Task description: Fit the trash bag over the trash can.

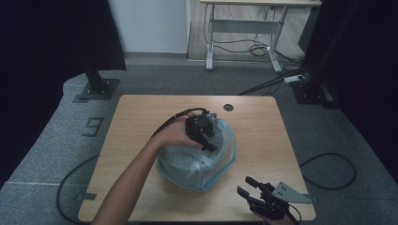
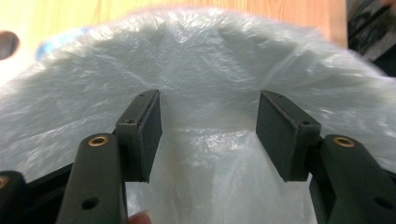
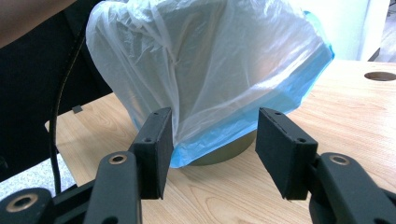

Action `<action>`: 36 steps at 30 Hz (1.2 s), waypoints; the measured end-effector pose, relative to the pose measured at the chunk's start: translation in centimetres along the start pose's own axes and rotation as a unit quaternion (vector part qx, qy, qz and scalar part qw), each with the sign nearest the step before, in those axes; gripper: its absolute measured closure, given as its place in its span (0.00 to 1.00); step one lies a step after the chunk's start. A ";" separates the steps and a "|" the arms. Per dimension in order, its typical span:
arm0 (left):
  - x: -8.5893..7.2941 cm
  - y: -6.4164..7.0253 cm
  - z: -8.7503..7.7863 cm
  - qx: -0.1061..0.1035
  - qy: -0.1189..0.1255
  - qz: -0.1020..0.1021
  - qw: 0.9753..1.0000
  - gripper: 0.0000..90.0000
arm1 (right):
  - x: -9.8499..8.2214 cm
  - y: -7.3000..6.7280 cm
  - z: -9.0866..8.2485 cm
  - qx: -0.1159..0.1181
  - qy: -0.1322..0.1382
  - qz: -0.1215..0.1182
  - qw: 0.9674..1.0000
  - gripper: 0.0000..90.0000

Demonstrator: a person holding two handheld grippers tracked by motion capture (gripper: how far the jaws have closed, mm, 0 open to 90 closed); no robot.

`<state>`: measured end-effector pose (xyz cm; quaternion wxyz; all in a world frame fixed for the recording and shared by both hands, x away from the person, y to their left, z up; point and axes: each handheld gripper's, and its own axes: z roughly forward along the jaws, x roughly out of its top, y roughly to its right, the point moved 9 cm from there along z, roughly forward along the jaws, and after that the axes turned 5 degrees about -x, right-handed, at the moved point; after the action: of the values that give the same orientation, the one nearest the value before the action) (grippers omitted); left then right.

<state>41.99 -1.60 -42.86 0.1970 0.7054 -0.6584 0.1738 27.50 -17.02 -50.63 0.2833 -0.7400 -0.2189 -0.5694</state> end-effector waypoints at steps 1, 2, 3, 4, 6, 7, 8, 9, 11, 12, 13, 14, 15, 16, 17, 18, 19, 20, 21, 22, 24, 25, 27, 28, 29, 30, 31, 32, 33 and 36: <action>0.0 0.0 -0.6 0.002 0.009 -0.002 1.000 0.45 | 0.0 0.0 0.0 -0.001 0.000 0.000 1.000 0.51; -0.1 0.1 -1.1 0.005 0.013 -0.004 1.000 0.45 | 0.0 0.1 0.0 -0.001 0.000 0.001 1.000 0.51; -0.3 0.1 -1.7 0.008 0.017 -0.004 1.000 0.45 | 0.0 0.1 0.0 -0.002 0.000 0.002 1.000 0.51; -0.5 0.3 -2.2 0.009 0.020 -0.006 1.000 0.45 | 0.0 0.2 0.0 -0.002 0.000 0.002 1.000 0.51; -1.0 0.5 -3.0 0.010 0.023 -0.006 1.000 0.45 | 0.0 0.2 0.0 -0.003 0.000 0.003 1.000 0.51; -1.3 0.7 -3.3 0.010 0.023 -0.006 1.000 0.45 | 0.0 0.2 0.0 -0.003 0.000 0.002 1.000 0.51; -1.6 0.9 -3.5 0.009 0.021 -0.007 1.000 0.45 | 0.0 0.1 0.1 -0.002 0.000 0.002 1.000 0.51; -2.1 1.1 -3.6 0.008 0.015 -0.007 1.000 0.45 | 0.0 0.1 0.1 -0.003 -0.001 0.002 1.000 0.51; -2.9 1.5 -3.6 0.005 0.003 -0.007 1.000 0.45 | -0.1 0.0 0.2 -0.002 -0.002 0.002 1.000 0.51; -3.3 1.7 -3.5 0.004 -0.002 -0.007 1.000 0.45 | -0.1 0.0 0.2 -0.003 -0.003 0.001 1.000 0.51; -3.6 1.8 -3.5 0.005 -0.005 -0.009 1.000 0.45 | -0.1 0.0 0.3 -0.002 -0.003 0.001 1.000 0.51; -3.9 1.8 -3.4 0.003 -0.007 -0.012 1.000 0.45 | -0.1 -0.1 0.3 -0.002 -0.004 0.001 1.000 0.51; -4.2 1.9 -3.3 -0.001 -0.009 -0.014 1.000 0.45 | -0.2 -0.1 0.4 -0.002 -0.005 0.001 1.000 0.51; -4.5 1.9 -3.3 -0.002 -0.013 -0.017 1.000 0.45 | -0.2 -0.2 0.4 -0.002 -0.006 0.000 1.000 0.51; -4.7 1.9 -3.1 -0.006 -0.017 -0.020 1.000 0.45 | -0.2 -0.2 0.5 -0.001 -0.006 0.001 1.000 0.51; -4.9 1.9 -2.9 -0.009 -0.023 -0.021 0.999 0.45 | -0.3 -0.2 0.5 -0.001 -0.007 0.000 1.000 0.51; -5.1 1.9 -2.7 -0.010 -0.028 -0.021 0.999 0.45 | -0.3 -0.3 0.5 -0.002 -0.008 0.000 1.000 0.51; -5.2 1.9 -2.5 -0.014 -0.033 -0.023 0.999 0.45 | -0.3 -0.3 0.6 -0.002 -0.008 0.000 1.000 0.51; -5.3 2.0 -2.3 -0.019 -0.038 -0.025 0.999 0.45 | -0.3 -0.3 0.6 -0.002 -0.009 -0.001 1.000 0.51; -5.5 2.0 -2.0 -0.022 -0.046 -0.025 0.998 0.45 | -0.4 -0.2 0.6 -0.002 -0.009 0.000 1.000 0.51; -5.7 2.0 -1.4 -0.027 -0.060 -0.025 0.998 0.45 | -0.4 -0.2 0.6 -0.003 -0.010 0.001 1.000 0.51; -5.8 2.0 -1.2 -0.029 -0.065 -0.026 0.997 0.45 | -0.4 -0.2 0.6 -0.003 -0.010 0.001 1.000 0.51; -5.9 2.0 -0.7 -0.033 -0.073 -0.028 0.996 0.44 | -0.4 -0.1 0.5 -0.003 -0.010 0.000 1.000 0.51; -6.0 1.9 -0.6 -0.033 -0.076 -0.030 0.996 0.44 | -0.4 -0.1 0.5 -0.004 -0.009 0.001 1.000 0.51; -6.0 1.9 -0.5 -0.034 -0.077 -0.031 0.996 0.44 | -0.4 -0.1 0.5 -0.005 -0.008 0.001 1.000 0.51; -6.0 1.9 -0.5 -0.033 -0.077 -0.032 0.996 0.44 | -0.4 0.0 0.4 -0.005 -0.008 0.002 1.000 0.51; -6.0 1.8 -0.5 -0.030 -0.075 -0.030 0.996 0.44 | -0.4 0.0 0.4 -0.005 -0.008 0.002 1.000 0.51; -5.9 1.7 -0.7 -0.027 -0.071 -0.029 0.997 0.44 | -0.4 0.1 0.4 -0.005 -0.008 0.002 1.000 0.51; -5.8 1.7 -1.0 -0.024 -0.062 -0.030 0.997 0.43 | -0.4 0.1 0.4 -0.006 -0.008 0.002 1.000 0.51; -5.4 1.7 -2.4 -0.019 -0.025 -0.034 0.999 0.43 | -0.3 0.2 0.3 -0.007 -0.007 0.000 1.000 0.51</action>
<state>39.98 4.15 -43.41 0.1997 0.7279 -0.6415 0.1368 27.73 -16.96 -51.04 0.2767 -0.7460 -0.2168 -0.5656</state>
